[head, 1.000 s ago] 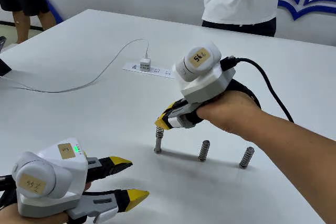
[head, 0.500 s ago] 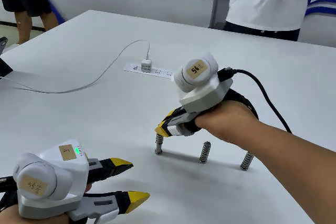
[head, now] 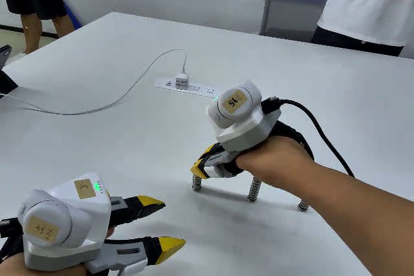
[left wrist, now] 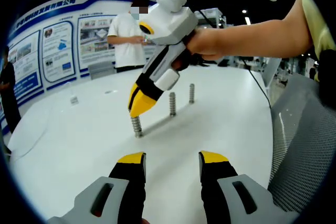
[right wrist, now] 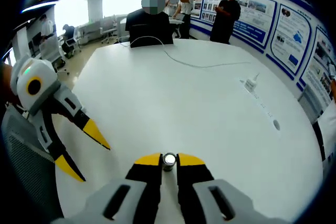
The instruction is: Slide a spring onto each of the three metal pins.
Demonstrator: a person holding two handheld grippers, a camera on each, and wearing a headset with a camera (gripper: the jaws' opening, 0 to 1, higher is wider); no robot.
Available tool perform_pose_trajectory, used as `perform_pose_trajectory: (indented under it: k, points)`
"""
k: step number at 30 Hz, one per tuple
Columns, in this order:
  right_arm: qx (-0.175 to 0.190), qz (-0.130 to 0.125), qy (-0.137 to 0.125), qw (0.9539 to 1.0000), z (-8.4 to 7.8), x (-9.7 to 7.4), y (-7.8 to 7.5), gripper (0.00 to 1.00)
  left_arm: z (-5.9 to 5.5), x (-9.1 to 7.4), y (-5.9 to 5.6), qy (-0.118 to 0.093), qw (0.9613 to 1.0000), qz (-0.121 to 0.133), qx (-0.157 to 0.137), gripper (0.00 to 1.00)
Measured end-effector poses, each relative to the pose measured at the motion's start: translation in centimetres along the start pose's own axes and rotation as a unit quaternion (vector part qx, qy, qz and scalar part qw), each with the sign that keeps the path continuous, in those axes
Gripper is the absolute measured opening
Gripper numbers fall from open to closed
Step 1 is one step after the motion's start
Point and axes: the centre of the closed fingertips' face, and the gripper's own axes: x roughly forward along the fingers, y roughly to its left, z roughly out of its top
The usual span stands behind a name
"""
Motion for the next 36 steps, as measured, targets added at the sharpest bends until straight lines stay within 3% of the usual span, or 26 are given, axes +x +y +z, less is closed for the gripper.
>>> perform_pose_trajectory:
  k: [14, 36]
  points:
    - [0.005, 0.001, 0.006, 1.0000, -0.8, 0.7, 0.1, 0.12, -0.1, 0.0, 0.1, 0.000, 1.0000, 0.001, -0.002, 0.41]
    - [0.006, -0.010, -0.030, 0.9995, -0.6, -2.0, 0.9, 0.20, 0.5, -0.1, 0.5, -0.005, 1.0000, 0.007, -0.001, 0.43]
